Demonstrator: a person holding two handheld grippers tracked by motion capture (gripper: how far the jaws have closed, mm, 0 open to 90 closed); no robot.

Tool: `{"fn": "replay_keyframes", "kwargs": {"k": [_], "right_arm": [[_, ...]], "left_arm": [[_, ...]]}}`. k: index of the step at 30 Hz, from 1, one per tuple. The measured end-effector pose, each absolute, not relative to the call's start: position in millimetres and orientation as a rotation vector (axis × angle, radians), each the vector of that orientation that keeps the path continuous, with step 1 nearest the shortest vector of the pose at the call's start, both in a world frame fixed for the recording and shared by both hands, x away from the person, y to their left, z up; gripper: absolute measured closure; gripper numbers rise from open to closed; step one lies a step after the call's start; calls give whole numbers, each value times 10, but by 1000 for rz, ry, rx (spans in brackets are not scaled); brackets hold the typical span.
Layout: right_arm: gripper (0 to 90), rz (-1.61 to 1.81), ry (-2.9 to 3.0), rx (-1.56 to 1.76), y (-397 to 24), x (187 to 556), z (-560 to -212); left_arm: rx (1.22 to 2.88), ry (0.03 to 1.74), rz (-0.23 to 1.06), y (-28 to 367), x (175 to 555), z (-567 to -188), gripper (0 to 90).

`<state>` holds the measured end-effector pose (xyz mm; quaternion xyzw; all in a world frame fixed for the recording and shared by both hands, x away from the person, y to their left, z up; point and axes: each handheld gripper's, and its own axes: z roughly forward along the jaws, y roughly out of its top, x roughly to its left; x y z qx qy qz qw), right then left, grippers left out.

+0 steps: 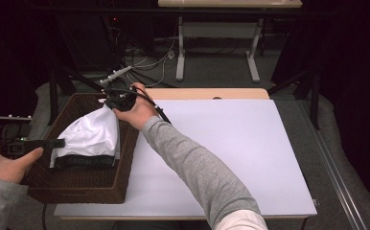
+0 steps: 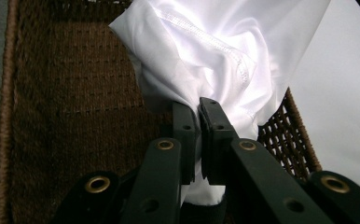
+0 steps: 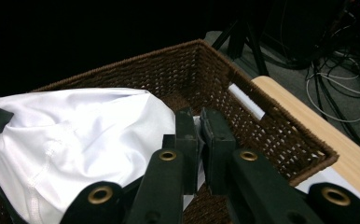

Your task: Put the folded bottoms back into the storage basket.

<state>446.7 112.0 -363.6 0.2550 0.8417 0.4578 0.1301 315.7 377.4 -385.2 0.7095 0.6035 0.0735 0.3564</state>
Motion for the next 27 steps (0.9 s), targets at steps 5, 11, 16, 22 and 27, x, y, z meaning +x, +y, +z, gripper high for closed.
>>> {"fn": "replay_keyframes", "kwargs": {"k": [5,11,16,22,27], "right_arm": [[860,1332,2460,734,1182,4456,-3697],[858,1329,2466,753,1236,4509,-3817],[674,1199,2459,790,1274,4698,-4178],[564,1205,2441,758,1077,4727,-4307],[462,1304,2408,692,972,4602,-4164]], "left_arm": [[1834,1573,181,3832,3151,-3893,857],[1857,1597,162,3890,3240,-4009,850],[2067,1674,379,3827,3480,-4531,577],[2020,1621,454,3774,3428,-4471,484],[1979,1573,493,3693,3372,-4334,423]]}}
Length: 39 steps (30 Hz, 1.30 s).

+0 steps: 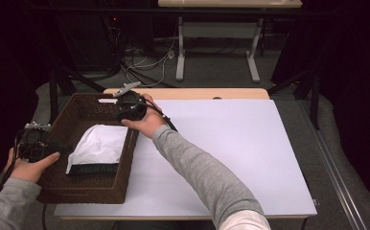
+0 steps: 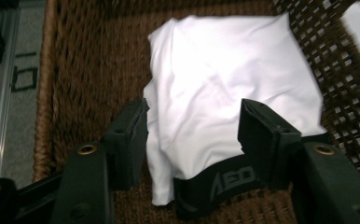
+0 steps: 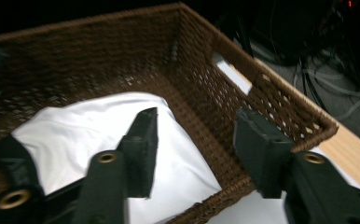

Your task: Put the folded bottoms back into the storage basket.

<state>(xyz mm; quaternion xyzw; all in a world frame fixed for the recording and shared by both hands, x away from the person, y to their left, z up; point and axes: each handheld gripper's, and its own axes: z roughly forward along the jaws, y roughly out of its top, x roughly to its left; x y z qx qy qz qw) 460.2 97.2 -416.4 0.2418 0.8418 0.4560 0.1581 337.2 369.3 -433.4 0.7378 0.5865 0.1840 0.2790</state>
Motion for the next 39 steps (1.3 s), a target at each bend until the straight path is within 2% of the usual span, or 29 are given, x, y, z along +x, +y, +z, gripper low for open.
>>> {"fn": "replay_keyframes", "kwargs": {"k": [7,12,15,16,17,20,25,27,30,39], "right_arm": [[391,1341,2414,625,776,4395,-3992],[359,1334,2419,646,615,4277,-3937],[269,1371,2389,675,443,4207,-3892],[269,1371,2389,675,443,4207,-3892],[210,1375,2367,681,340,4171,-3873],[153,1379,2359,696,216,4119,-3862],[131,1384,2324,719,45,4017,-3871],[71,1377,2311,742,-77,3963,-3888],[44,1365,2304,765,-192,3921,-3913],[0,1336,2300,807,-575,3792,-3990]], "left_arm": [[1892,1478,483,3619,3185,-4099,411],[1854,1437,495,3561,3109,-4033,352],[1829,1411,469,3491,3060,-4006,300],[1829,1411,469,3491,3060,-4006,287],[1821,1402,461,3463,3055,-4009,280],[1818,1384,465,3379,3040,-3998,239],[1803,1366,457,3264,3019,-3975,196],[1803,1344,445,3164,2994,-3958,196],[1816,1320,441,3055,2984,-3945,196],[1850,1253,427,2683,3001,-3946,158]]}}
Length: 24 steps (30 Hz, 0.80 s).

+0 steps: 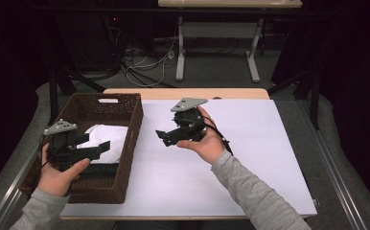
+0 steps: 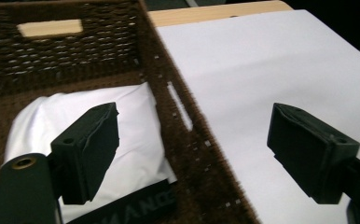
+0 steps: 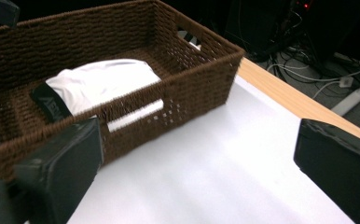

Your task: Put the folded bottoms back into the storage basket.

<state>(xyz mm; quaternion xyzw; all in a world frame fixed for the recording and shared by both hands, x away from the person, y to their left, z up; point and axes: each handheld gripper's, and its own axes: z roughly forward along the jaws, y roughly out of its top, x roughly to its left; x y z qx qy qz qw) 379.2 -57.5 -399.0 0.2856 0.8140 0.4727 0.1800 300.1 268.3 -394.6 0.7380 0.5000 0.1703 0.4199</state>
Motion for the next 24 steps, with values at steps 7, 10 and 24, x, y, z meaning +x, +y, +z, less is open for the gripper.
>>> {"fn": "replay_keyframes", "kwargs": {"k": [7,10,24], "right_arm": [[0,1327,2263,860,-934,3680,-4052],[0,1332,2245,887,-1049,3651,-4068],[0,1331,2121,1006,-1821,3302,-4257]], "left_arm": [[1879,1186,394,2293,3052,-3978,154],[1881,1170,379,2205,3063,-3984,148],[1877,1091,332,1624,3127,-4195,28]]}}
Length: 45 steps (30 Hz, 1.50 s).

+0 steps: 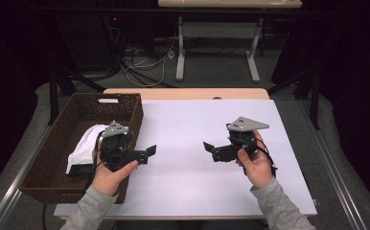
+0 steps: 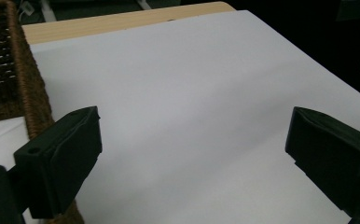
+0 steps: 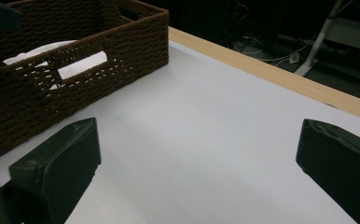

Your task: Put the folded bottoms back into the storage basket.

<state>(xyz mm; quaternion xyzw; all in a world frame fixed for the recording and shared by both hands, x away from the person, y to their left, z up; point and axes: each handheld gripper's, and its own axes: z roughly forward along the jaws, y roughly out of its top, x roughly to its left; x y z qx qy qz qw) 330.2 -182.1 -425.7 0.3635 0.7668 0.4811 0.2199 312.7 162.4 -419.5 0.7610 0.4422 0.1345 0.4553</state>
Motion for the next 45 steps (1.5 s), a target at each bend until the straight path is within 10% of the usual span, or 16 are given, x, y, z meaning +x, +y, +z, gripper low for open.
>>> {"fn": "replay_keyframes", "kwargs": {"k": [45], "right_arm": [[0,1237,2008,1266,-2512,3038,-5445]], "left_arm": [[1902,989,292,1149,3214,-5411,2]]}}
